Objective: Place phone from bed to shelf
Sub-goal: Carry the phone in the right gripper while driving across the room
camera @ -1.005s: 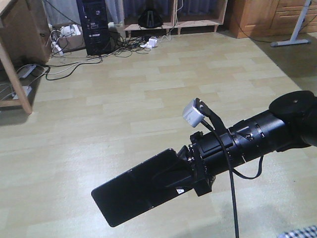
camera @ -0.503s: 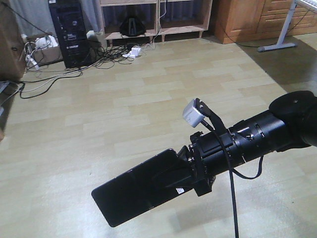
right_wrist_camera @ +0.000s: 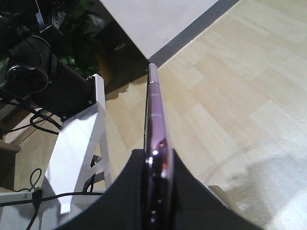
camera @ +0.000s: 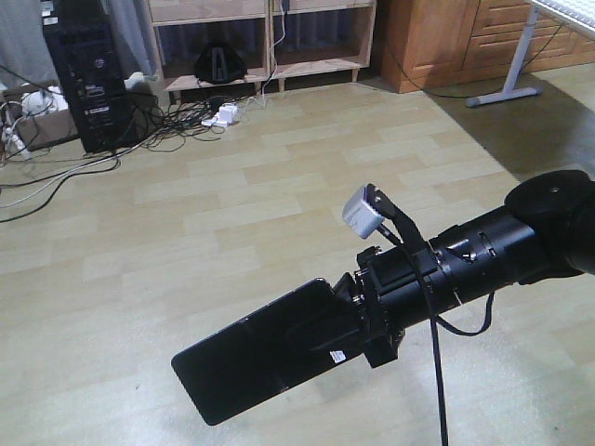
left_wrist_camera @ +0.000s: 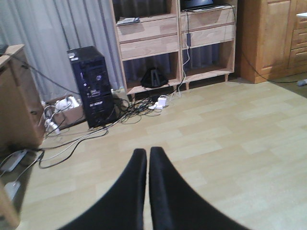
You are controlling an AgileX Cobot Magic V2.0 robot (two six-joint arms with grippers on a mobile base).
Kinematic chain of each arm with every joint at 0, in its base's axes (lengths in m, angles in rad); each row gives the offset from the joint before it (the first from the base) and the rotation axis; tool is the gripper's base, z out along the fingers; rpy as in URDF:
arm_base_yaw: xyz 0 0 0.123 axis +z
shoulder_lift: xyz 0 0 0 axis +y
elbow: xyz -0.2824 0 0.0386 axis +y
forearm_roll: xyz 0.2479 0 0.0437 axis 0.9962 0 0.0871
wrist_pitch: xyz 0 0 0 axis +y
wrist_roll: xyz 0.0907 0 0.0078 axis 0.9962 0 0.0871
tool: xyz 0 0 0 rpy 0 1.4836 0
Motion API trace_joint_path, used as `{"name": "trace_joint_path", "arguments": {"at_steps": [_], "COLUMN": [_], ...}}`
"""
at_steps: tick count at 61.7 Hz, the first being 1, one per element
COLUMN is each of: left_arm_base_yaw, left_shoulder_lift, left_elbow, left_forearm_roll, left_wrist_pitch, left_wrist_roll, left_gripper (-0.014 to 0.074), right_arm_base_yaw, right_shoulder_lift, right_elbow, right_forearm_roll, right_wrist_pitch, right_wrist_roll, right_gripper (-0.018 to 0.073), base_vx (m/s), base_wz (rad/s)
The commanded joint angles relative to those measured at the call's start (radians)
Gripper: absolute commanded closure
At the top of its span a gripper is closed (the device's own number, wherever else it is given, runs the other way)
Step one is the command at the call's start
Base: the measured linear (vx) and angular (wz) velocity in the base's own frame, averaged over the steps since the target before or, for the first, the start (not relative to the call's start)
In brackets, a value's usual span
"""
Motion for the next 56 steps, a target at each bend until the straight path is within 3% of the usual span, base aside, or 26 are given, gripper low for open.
{"name": "trace_joint_path", "arguments": {"at_steps": [1,56], "left_arm_base_yaw": [-0.004,-0.004], "left_shoulder_lift": [-0.013,-0.013], "left_elbow": [-0.021,-0.021], "left_forearm_roll": [-0.009,-0.009], "left_wrist_pitch": [-0.072,-0.072], "left_wrist_roll": [-0.006,-0.006], "left_gripper": [0.0595,0.0595], "right_arm_base_yaw": [-0.004,-0.004], "right_shoulder_lift": [-0.04,-0.04], "right_elbow": [-0.023,-0.023], "right_forearm_roll": [0.074,0.074], "right_wrist_pitch": [0.109,0.109], "right_wrist_roll": [0.0,0.0], "right_gripper": [0.0561,0.0561], "base_vx": [0.41,0.41], "base_wz": [-0.1,-0.2]}}
